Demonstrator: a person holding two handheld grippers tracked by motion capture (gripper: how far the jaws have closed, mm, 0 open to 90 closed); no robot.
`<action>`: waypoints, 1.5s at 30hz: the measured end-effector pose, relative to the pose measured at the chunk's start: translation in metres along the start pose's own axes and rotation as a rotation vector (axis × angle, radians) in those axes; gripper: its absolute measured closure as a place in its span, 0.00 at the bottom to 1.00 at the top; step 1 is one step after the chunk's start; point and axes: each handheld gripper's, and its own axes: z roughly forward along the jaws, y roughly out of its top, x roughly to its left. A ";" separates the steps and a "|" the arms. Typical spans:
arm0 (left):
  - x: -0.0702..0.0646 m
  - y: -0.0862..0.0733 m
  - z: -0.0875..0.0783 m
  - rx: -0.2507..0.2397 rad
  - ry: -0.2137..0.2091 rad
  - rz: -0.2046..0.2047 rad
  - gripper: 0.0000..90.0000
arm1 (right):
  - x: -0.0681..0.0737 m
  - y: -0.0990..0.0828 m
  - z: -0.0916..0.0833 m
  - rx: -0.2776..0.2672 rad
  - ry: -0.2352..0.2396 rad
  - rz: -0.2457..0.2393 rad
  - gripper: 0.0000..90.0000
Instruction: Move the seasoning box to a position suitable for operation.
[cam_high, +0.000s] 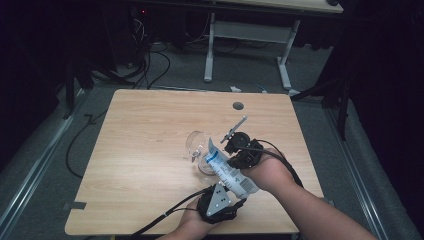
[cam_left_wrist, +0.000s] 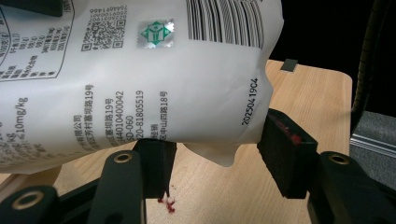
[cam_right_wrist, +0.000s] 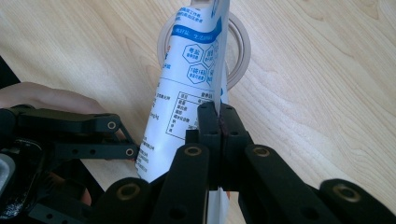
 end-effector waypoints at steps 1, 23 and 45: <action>0.000 0.000 0.000 0.002 0.001 0.002 0.54 | 0.000 0.000 0.000 -0.001 0.000 0.000 1.00; 0.005 0.004 0.002 -0.007 0.006 -0.002 0.55 | -0.005 0.006 0.001 0.001 -0.006 -0.010 1.00; 0.003 0.007 0.001 -0.019 0.012 -0.006 0.56 | -0.004 0.008 -0.002 0.005 -0.011 -0.015 1.00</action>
